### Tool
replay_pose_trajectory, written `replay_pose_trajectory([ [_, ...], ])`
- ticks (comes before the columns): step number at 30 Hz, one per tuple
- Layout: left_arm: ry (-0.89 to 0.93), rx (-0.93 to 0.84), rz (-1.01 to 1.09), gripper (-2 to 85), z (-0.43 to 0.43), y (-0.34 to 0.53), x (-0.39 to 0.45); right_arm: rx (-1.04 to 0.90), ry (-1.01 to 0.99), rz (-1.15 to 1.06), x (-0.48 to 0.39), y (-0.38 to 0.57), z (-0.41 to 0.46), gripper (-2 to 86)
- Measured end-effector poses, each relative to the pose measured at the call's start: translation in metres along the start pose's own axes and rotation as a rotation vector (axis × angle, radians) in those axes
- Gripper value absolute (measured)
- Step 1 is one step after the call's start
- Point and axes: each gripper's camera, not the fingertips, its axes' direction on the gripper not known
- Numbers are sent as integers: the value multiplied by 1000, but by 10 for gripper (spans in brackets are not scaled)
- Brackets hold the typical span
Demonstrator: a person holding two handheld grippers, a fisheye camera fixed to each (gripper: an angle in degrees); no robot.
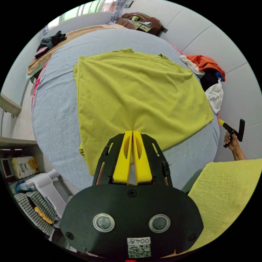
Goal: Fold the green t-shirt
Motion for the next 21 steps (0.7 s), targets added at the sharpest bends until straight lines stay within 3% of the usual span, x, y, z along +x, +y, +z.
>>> replay_pose_trajectory([
  [7,-4,0,-59,1,14,-3,-7,-56,-43,-58,12,-27,38,76],
  [11,-24,-5,-63,1,21,-5,-7,-179,104,-116,3,-44,56,5],
  [16,-3,-14,-66,2,28,-8,-15,-95,105,15,19,-62,29,4],
  [21,18,-11,-48,1,33,-6,-22,-100,60,-179,-63,-125,61,58],
])
